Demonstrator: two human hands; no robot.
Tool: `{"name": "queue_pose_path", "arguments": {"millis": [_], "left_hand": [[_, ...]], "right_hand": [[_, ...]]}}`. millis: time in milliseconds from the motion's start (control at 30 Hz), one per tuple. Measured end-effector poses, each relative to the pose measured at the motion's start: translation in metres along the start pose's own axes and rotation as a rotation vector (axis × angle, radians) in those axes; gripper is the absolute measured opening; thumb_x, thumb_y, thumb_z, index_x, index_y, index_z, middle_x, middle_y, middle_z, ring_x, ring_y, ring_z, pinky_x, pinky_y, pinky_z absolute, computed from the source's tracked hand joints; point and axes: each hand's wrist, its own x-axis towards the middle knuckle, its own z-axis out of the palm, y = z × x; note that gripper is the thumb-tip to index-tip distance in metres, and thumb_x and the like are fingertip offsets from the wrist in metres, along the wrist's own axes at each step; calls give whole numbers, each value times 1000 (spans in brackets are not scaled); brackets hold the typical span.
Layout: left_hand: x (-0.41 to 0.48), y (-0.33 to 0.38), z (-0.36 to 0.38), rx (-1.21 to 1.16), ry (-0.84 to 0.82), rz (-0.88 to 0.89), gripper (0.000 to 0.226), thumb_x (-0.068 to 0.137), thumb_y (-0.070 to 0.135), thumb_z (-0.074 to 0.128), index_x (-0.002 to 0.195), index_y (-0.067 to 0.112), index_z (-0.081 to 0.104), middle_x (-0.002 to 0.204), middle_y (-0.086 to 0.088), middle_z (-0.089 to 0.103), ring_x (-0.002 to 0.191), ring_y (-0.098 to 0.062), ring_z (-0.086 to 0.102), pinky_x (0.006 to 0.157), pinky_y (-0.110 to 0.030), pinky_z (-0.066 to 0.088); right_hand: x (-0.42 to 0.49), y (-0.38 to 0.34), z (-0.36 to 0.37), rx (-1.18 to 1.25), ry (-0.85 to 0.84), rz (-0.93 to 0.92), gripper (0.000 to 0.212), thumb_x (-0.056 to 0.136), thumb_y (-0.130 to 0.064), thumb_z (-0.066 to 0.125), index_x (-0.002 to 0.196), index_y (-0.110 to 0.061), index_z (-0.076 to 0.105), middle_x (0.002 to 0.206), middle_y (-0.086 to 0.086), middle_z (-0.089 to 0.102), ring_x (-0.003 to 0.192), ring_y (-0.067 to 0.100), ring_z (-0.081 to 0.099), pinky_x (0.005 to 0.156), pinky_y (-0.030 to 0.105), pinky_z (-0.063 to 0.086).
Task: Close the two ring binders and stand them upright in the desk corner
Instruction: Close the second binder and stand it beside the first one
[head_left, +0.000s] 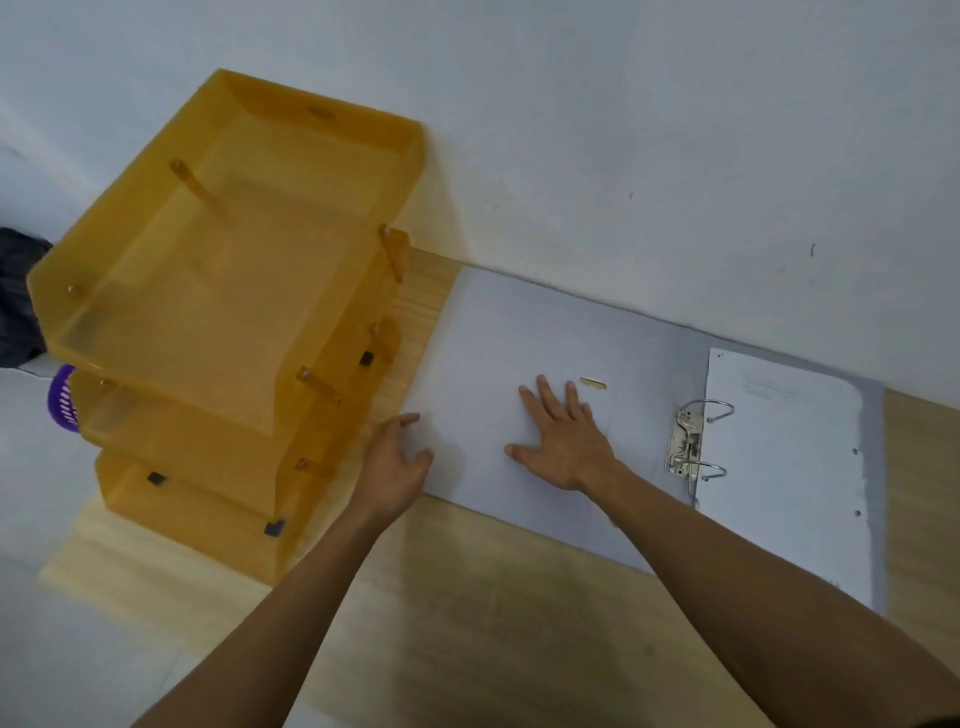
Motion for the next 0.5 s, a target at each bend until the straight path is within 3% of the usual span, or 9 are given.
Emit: {"name": "queue_pose_path", "arguments": {"millis": [167,300,400,500], "left_hand": [[16,-12,-2,-34,30,-94,64,90,23,68,146,8,41,148,-14,50,137,-34,48,110,-49,43],[4,-17,-2,-111,37,-196,73,91,34,68,151,8,36,147,-15,51,133,-35,51,102,-44,45],[-19,-21,-1,-183,-44,-200,66,91,44,65,145,15,44,137,-9,60,110,-26,62,86,-36,49],[-47,-20,0,-243,-142,-172,49,92,51,59,130,21,59,120,-3,71,96,-19,69,78,-35,53]], "right_hand": [[-15,-10,4,44,-54,23,92,90,-75,31,160,-33,-11,167,-5,-25,152,33,-26,124,53,-7],[-34,-28,14,219,-86,139,89,87,-79,28,159,-39,-7,166,-12,-24,152,33,-27,118,66,-8],[-45,-38,11,453,-76,221,85,88,-79,27,159,-42,-2,167,-16,-20,153,29,-26,114,73,-6],[-60,-44,9,643,-25,249,83,89,-76,30,159,-42,4,167,-18,-18,153,27,-26,115,73,-7]]}}
